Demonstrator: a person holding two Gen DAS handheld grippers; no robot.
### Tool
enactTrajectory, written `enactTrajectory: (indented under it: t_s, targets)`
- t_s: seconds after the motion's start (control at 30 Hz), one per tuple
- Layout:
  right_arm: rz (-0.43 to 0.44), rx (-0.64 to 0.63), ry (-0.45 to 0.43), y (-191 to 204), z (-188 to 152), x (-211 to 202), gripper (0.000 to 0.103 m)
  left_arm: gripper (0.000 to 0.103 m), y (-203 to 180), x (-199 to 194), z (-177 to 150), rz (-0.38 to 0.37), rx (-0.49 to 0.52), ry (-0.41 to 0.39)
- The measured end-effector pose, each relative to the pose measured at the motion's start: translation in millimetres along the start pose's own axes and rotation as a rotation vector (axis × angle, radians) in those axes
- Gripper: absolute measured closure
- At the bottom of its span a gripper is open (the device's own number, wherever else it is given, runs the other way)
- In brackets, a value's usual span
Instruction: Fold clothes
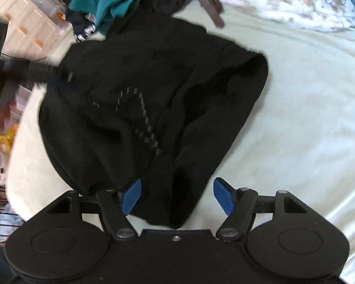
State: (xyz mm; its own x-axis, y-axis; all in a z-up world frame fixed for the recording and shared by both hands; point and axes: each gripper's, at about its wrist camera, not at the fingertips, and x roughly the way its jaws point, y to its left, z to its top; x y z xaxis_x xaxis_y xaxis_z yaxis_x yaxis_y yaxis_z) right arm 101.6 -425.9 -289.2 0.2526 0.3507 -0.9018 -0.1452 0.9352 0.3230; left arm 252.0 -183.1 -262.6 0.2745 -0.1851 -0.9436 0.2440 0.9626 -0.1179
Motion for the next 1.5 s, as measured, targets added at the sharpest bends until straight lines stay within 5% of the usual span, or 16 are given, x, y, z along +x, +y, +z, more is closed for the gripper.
enactTrajectory:
  t_s: [0.1,0.13,0.17,0.23,0.4,0.73,0.97,1.07,1.13,1.33,1.5]
  targets:
    - [-0.096,0.047,-0.011,19.2,-17.1,24.7,0.040,0.050,-0.9,24.8,11.6,-0.027,0.109,0.027]
    - [-0.089,0.099,-0.015,17.8,-21.5,29.0,0.049,0.050,-2.0,33.1,10.4,-0.037,0.154,0.049]
    - [-0.078,0.144,-0.018,15.2,-26.8,29.6,0.076,0.050,-3.0,41.4,9.1,-0.047,0.199,0.072]
    - [-0.087,0.242,-0.032,13.5,-36.6,31.7,0.077,0.051,-3.3,49.1,2.3,-0.039,0.243,0.098]
    - [-0.178,0.214,-0.044,26.5,-45.2,16.9,0.085,0.054,-1.9,63.5,-11.0,-0.048,0.271,0.208]
    - [-0.321,0.189,0.092,9.0,-80.8,19.0,0.089,0.055,-28.6,72.8,-56.1,-0.132,0.409,0.298]
    - [-0.444,0.113,0.160,5.1,-95.7,17.1,0.090,0.057,-54.1,74.7,-77.9,-0.187,0.416,0.338]
    - [-0.608,0.142,0.245,-21.3,-113.0,18.0,0.103,0.058,-64.7,67.5,-71.7,-0.227,0.391,0.322]
    - [-0.532,0.310,0.264,-58.0,-132.1,1.4,0.103,0.058,-77.5,56.5,-53.7,-0.268,0.398,0.273]
    - [-0.431,0.425,0.103,-57.3,-124.8,-43.0,0.102,0.054,-123.9,57.1,8.5,-0.306,0.398,0.119]
    - [-0.198,0.843,-0.053,-74.4,-133.0,-45.5,0.071,0.052,-165.2,76.3,49.3,-0.261,0.440,0.050]
